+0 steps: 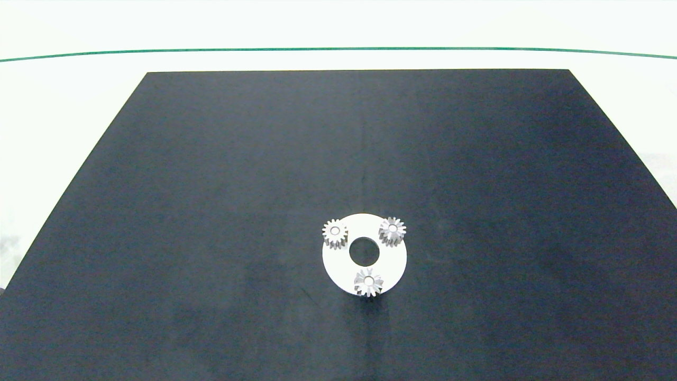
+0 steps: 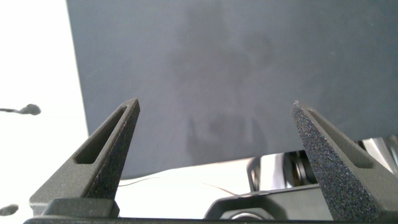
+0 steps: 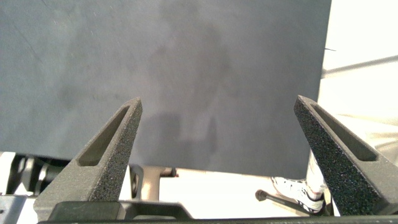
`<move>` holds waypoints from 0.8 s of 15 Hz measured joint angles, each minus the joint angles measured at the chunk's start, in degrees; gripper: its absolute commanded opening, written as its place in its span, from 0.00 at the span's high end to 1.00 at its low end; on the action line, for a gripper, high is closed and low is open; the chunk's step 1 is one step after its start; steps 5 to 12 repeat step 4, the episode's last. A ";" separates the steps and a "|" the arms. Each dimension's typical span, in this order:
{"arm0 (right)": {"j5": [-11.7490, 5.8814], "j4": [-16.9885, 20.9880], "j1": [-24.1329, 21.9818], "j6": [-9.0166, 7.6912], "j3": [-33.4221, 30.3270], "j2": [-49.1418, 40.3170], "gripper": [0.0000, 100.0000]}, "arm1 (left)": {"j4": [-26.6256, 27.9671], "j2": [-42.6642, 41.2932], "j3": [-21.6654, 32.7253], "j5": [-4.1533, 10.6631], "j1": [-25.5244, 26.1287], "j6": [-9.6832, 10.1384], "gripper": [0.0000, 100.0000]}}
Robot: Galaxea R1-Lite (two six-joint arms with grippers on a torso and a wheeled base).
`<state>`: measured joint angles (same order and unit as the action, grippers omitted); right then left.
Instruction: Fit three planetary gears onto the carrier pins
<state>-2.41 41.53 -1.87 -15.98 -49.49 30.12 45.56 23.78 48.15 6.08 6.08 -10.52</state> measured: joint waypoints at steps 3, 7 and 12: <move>-0.45 2.54 -1.63 0.28 4.85 -11.43 0.00 | 5.84 -12.57 -1.07 0.06 -4.40 0.41 0.00; -0.54 2.79 -1.85 0.33 6.64 -14.30 0.00 | 8.06 -15.27 -1.24 0.06 -5.29 1.12 0.00; -0.54 2.79 -1.85 0.33 6.64 -14.30 0.00 | 8.06 -15.27 -1.24 0.06 -5.29 1.12 0.00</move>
